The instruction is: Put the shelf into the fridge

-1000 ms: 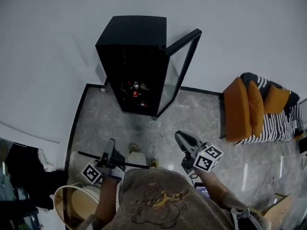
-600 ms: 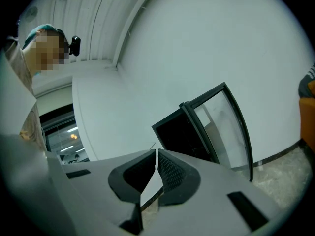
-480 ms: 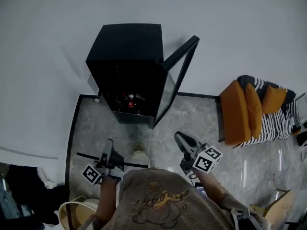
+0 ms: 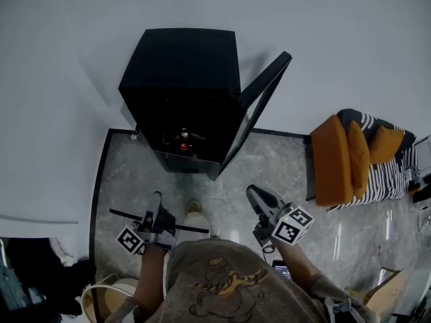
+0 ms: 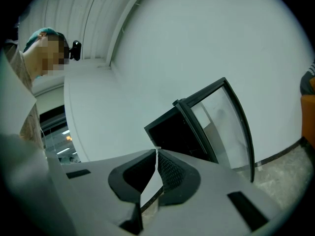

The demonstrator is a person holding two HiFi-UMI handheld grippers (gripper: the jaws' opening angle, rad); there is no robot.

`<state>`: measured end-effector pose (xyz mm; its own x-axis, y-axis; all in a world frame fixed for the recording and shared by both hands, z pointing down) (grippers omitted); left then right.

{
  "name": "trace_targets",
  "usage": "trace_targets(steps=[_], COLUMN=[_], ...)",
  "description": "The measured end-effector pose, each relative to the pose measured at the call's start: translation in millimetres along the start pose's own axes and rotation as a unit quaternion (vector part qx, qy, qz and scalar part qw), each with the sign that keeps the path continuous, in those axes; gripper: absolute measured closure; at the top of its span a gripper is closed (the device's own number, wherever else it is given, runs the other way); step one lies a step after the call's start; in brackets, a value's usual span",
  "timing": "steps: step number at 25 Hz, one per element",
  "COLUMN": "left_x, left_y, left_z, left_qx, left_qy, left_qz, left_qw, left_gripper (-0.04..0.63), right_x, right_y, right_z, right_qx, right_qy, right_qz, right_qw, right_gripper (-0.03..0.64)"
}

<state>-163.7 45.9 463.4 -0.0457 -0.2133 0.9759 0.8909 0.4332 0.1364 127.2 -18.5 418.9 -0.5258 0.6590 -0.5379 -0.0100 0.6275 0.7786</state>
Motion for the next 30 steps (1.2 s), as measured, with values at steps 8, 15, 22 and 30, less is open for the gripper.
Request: trace_targets(steps=[8, 15, 22, 30], left_x=[42, 79, 109, 143], left_y=[2, 0, -5, -19], left_z=[3, -2, -13, -36], left_qx=[0.008, 0.005, -0.007, -0.007], left_qy=[-0.024, -0.031, -0.039, -0.039], left_qz=[0.012, 0.028, 0.045, 0.050], left_qw=[0.9996, 0.9991, 0.9982, 0.9979], left_gripper=[0.578, 0.580, 0.578, 0.578], right_x=[-11, -14, -18, -22], right_y=[-1, 5, 5, -8], right_z=[-15, -27, -36, -46], right_qx=[0.018, 0.033, 0.049, 0.054], right_qy=[0.000, -0.008, -0.014, -0.009], right_qz=[-0.003, -0.002, 0.005, 0.015], right_qw=[1.000, 0.999, 0.999, 0.998], right_gripper=[0.589, 0.589, 0.589, 0.589])
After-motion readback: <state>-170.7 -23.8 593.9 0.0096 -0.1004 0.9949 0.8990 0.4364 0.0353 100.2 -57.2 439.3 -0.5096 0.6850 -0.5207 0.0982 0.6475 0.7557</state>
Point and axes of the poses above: the fingertips, and each gripper's own axes: z backward along the fingers, x to its left, y out of its underside, the point moved 3 cm from there along z, backward along the fingers, and after that the axes turned 15 degrees about x, right-handed, at the moved point
